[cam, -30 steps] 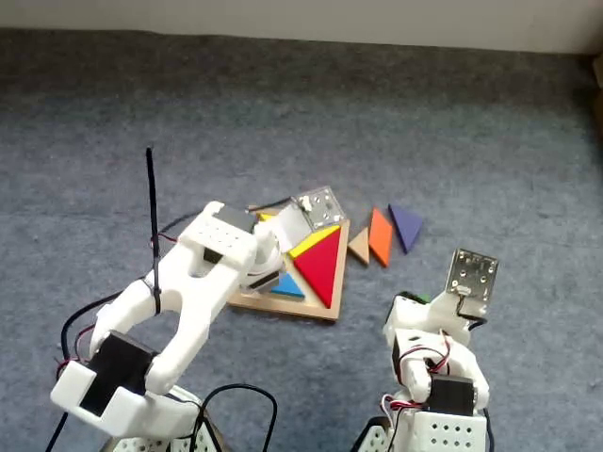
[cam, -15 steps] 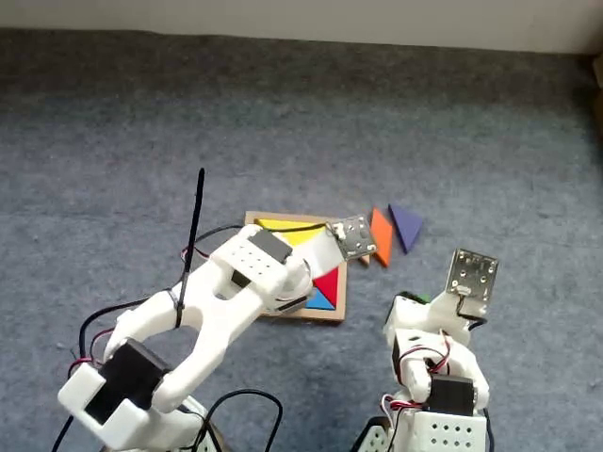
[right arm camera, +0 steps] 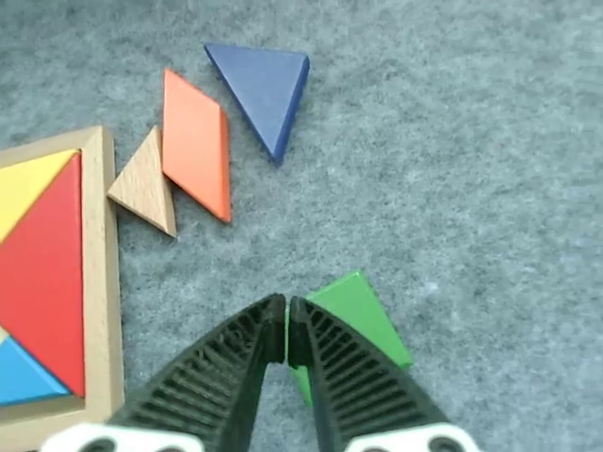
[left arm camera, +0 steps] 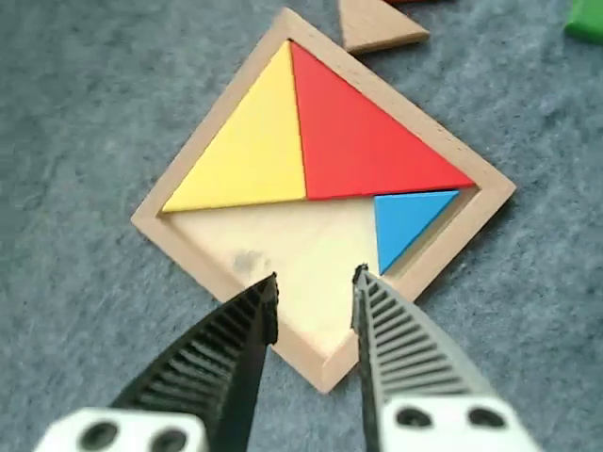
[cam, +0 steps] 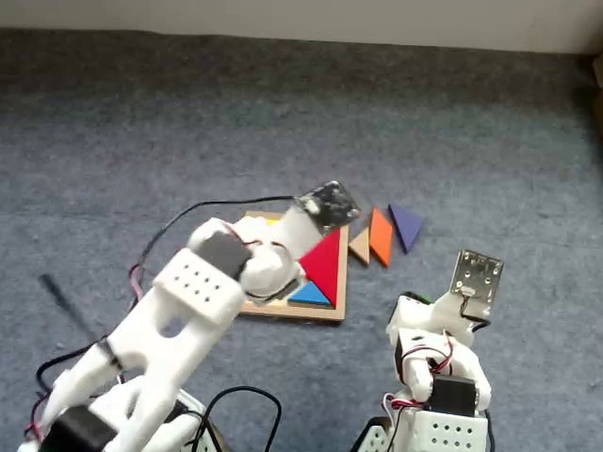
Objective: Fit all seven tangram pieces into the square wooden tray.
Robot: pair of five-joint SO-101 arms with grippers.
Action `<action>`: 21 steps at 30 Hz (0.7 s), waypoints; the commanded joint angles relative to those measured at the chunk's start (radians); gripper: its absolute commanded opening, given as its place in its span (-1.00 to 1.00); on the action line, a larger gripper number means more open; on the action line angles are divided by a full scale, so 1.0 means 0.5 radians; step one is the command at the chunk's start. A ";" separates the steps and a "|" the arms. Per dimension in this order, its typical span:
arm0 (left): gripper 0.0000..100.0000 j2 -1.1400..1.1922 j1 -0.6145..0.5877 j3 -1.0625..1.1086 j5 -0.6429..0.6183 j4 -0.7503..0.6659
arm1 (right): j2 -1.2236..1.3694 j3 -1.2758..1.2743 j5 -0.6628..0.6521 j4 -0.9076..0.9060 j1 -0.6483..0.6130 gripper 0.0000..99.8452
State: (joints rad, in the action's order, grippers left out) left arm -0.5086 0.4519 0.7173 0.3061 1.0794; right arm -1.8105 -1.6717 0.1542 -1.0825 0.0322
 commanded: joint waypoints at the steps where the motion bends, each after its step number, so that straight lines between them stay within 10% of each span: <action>1: -0.71 -0.489 -0.204 0.256 -0.074 0.009 | -0.008 -0.226 -0.028 -0.008 0.048 -0.95; 21: -0.70 -1.582 -1.180 1.462 -0.061 -0.110 | 0.017 0.428 -0.181 -0.443 -0.060 -0.95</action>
State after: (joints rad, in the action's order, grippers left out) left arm -1.2359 -0.0698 1.3970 0.2816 1.0610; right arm -1.8182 -1.5228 0.0729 -1.2942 0.0169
